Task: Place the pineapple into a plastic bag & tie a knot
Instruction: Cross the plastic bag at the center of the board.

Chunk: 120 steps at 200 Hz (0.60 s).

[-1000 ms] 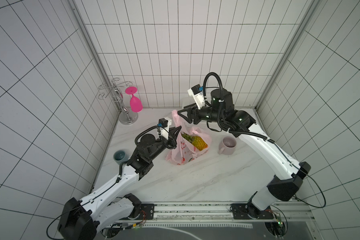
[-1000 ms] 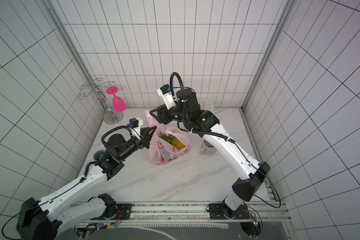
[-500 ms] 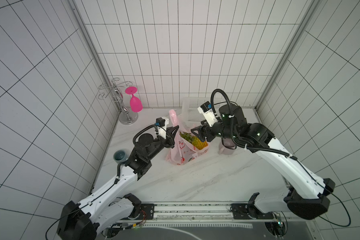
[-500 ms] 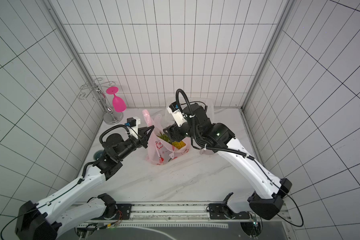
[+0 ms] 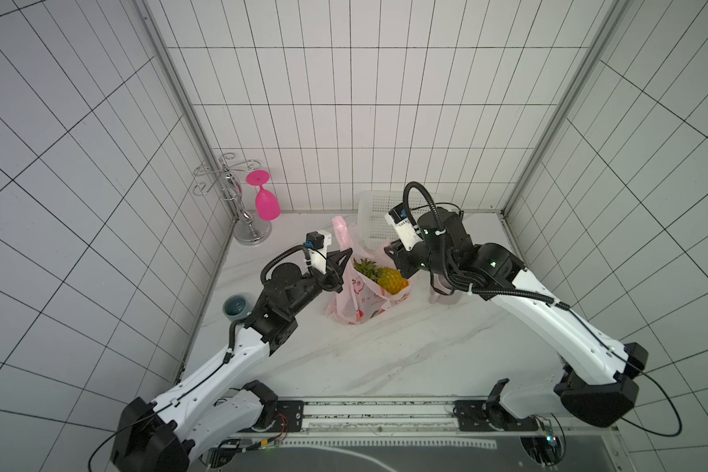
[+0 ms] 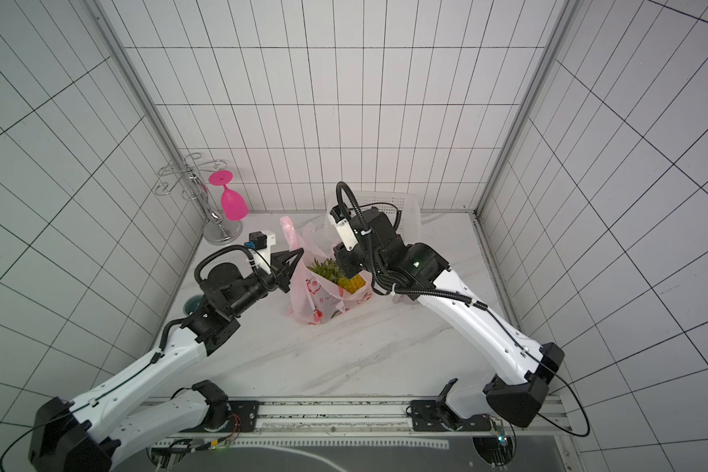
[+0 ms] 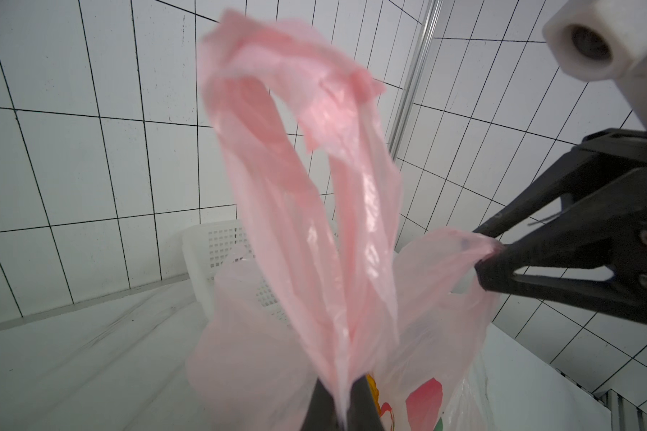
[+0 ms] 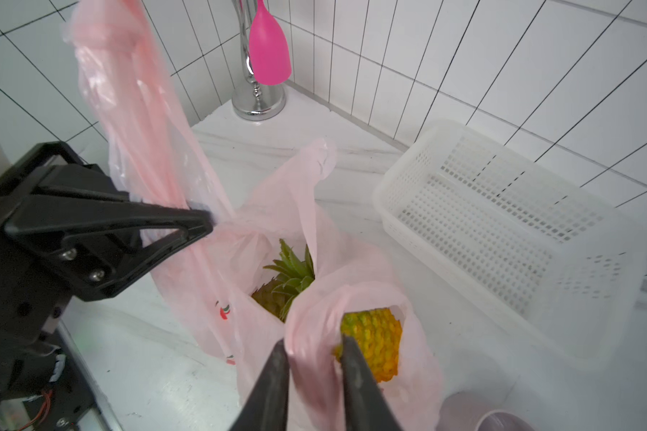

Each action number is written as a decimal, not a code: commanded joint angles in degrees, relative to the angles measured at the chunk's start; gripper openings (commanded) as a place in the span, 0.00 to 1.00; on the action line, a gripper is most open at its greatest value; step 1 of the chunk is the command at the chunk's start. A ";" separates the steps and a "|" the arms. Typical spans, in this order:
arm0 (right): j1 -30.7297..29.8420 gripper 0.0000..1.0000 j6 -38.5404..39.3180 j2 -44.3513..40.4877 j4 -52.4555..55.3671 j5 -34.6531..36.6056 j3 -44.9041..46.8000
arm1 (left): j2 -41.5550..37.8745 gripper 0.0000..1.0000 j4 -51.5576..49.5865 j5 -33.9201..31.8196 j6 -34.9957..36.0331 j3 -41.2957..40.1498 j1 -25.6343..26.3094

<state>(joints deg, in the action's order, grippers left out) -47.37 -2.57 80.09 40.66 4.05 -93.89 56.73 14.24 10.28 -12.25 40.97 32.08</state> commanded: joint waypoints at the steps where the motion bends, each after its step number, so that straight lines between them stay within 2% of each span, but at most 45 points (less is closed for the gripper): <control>1: -0.17 0.00 0.55 0.74 -2.05 -0.01 1.41 | -1.73 0.00 -0.48 0.66 -1.01 0.33 -0.35; 32: -0.17 0.00 0.88 0.04 -2.57 -1.91 -5.37 | -4.67 0.00 -10.21 2.96 -1.17 4.92 -2.37; 59: -0.17 0.00 2.89 -1.78 -6.13 -6.06 -9.65 | -6.31 0.00 -22.83 8.99 1.48 11.55 -6.03; 76: -0.17 0.00 3.36 -1.96 -8.04 -10.65 -10.34 | -6.35 0.00 -31.11 10.59 3.80 15.15 -7.62; 94: -0.17 0.00 2.95 -1.01 -8.93 -14.78 -9.57 | -6.37 0.00 -35.31 11.64 5.45 16.31 -9.05; 120: -0.13 0.00 1.62 -0.16 -10.23 -17.15 -8.95 | -5.77 0.00 -36.98 14.27 5.23 16.24 -11.92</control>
<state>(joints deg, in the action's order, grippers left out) -47.35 -1.04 80.25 35.81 -7.53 -97.12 51.37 -19.16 20.38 -8.75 55.24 22.35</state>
